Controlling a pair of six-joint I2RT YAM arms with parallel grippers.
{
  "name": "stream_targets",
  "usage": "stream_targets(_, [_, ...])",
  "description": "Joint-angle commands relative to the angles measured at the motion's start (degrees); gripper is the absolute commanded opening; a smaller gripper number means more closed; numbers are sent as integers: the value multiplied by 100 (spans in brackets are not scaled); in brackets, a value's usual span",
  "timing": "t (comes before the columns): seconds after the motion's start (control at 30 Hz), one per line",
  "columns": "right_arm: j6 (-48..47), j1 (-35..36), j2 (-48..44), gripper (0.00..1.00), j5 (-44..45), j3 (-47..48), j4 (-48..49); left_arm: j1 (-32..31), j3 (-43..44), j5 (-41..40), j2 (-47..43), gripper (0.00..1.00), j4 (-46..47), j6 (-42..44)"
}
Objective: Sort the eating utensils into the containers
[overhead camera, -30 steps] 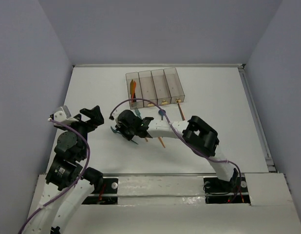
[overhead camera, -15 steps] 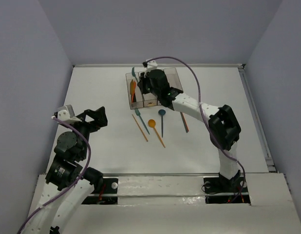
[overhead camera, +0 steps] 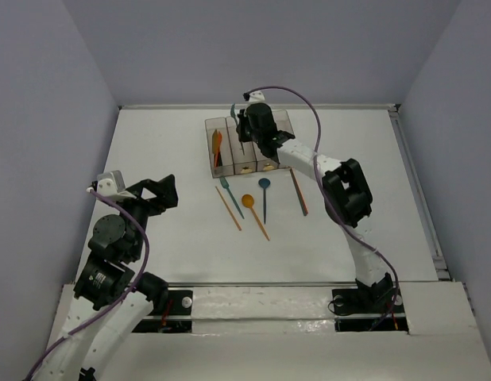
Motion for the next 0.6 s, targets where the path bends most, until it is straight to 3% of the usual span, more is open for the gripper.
stream_targets(0.0, [196,-64,6,2,153,205,-71,-22,142,73,-1,99,307,89])
stream_targets(0.1, [257,-64,6,10,83,90,-62,-22,142,73,-10,99,298,89])
stream_targets(0.13, [284,-64,-11,28,74,64,-79,-22,142,81,-10,99,298,89])
stream_targets(0.2, [293,-64,-29,51,83,81,-97,-22,133,90,-10,99,307,89])
stream_targets(0.23, [267,-64,-73,61,83,90,-271,-22,142,82,-10,99,307,81])
stream_targets(0.27, [240,-64,-117,64,74,90,-299,-22,133,90,-10,99,307,80])
stream_targets(0.4, [205,-64,-599,64,-241,-391,-176,-22,124,108,-10,99,315,98])
stream_targets(0.57, [161,427,-1529,51,-295,-1602,262,-22,133,117,-28,99,315,98])
